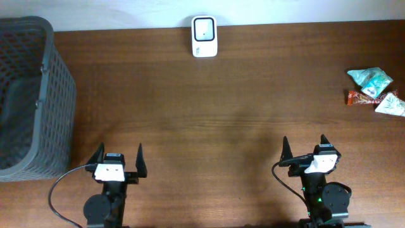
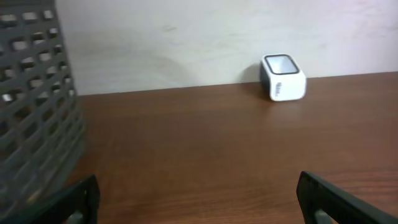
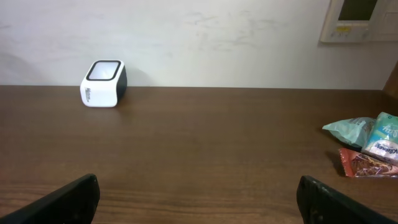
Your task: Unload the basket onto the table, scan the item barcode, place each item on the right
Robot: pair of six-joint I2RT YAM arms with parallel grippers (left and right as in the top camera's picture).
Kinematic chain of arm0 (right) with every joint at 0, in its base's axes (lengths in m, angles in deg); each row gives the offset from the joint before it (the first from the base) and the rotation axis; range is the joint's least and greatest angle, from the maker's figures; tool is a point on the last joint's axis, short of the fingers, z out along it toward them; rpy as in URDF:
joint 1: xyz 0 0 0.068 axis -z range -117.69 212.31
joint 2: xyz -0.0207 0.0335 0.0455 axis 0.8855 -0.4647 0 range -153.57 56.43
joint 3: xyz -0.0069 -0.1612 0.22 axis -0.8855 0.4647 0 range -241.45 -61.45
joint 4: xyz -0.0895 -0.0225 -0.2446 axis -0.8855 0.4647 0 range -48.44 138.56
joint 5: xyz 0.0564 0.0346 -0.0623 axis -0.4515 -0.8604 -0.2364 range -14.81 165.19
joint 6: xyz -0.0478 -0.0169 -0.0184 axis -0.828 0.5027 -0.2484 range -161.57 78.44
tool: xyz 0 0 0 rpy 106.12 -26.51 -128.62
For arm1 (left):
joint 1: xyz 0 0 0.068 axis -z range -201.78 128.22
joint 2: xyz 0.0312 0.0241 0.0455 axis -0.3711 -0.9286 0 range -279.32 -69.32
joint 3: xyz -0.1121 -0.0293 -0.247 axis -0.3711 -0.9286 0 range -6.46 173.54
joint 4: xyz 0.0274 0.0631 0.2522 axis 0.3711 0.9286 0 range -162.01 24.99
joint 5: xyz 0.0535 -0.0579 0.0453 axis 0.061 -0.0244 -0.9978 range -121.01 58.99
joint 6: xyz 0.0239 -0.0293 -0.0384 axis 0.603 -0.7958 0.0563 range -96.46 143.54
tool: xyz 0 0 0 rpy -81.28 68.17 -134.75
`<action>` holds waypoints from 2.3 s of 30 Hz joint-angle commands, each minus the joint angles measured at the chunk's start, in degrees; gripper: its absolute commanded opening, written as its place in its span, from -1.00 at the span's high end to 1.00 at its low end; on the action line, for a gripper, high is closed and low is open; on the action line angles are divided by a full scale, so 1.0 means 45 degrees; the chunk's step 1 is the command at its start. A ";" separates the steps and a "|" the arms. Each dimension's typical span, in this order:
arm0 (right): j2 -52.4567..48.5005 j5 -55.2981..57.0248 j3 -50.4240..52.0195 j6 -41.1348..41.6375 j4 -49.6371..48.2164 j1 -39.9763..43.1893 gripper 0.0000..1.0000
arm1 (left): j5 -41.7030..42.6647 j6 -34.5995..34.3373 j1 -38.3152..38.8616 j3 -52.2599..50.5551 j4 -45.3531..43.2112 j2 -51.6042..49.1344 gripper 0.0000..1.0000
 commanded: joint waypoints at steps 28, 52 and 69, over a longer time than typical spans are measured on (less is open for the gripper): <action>0.0131 -0.0058 0.0117 0.0151 0.0034 0.0044 -0.97 | -0.1078 0.0248 -0.0092 -0.0058 0.0131 0.0112 -0.98; 0.0136 -0.0058 0.0117 0.0146 0.0034 0.0044 -0.97 | -0.1399 -0.0957 -0.0092 -0.0063 0.0087 0.0112 -0.98; 0.0131 -0.0058 0.0117 0.0151 0.0034 0.0044 -0.97 | -0.1073 -0.0097 -0.0092 -0.0058 0.0097 0.0112 -0.98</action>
